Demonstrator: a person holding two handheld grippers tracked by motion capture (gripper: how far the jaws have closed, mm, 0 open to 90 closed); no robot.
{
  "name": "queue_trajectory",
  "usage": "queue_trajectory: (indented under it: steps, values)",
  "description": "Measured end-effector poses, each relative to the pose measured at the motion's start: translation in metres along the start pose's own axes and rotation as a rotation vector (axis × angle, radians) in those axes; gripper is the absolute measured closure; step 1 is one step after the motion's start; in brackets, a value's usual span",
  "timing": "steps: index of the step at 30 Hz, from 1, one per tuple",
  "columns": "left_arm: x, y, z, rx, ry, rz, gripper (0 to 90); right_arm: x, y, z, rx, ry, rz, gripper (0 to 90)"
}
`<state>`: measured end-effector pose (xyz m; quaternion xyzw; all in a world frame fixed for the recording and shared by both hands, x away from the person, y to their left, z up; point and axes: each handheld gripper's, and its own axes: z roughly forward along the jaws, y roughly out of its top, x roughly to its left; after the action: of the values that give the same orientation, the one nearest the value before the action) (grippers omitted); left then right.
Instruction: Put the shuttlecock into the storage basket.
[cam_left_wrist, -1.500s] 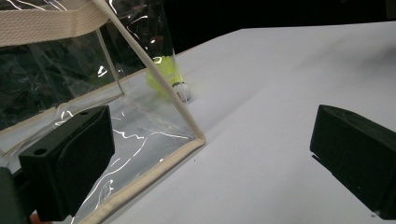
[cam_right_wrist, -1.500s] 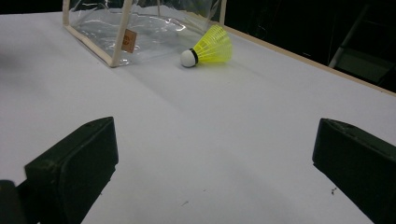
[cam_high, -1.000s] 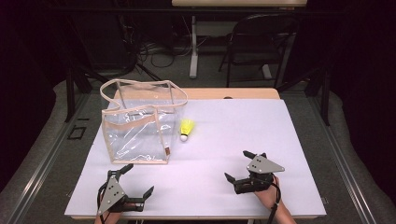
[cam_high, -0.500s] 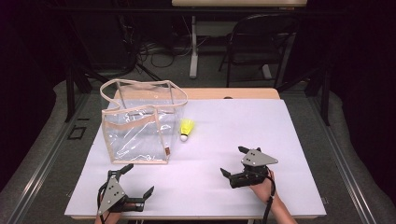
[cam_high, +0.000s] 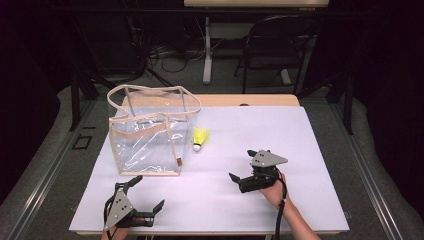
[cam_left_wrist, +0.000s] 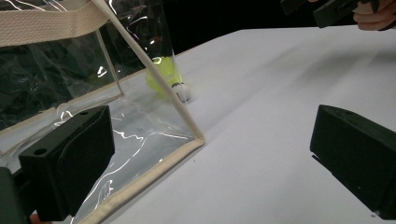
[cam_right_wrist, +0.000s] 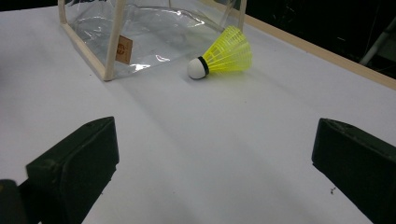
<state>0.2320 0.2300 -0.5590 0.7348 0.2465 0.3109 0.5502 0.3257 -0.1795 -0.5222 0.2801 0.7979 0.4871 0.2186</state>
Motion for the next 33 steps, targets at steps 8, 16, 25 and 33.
queue_trajectory:
  steps: [8,16,25,33]
  values:
    - [0.000,0.000,0.000,-0.002,0.000,0.000,0.0,-0.005,0.004,0.014,0.022,0.022,0.003,0.0]
    - [0.000,0.000,0.000,-0.001,0.000,0.001,0.0,-0.009,0.010,0.023,0.037,0.022,-0.002,0.0]
    - [0.000,0.000,0.000,-0.002,0.002,0.001,0.0,-0.016,0.018,0.034,0.044,0.031,0.004,0.0]
    - [0.000,0.000,-0.001,-0.006,-0.001,-0.004,0.0,-0.020,0.022,0.045,0.054,0.036,0.003,0.0]
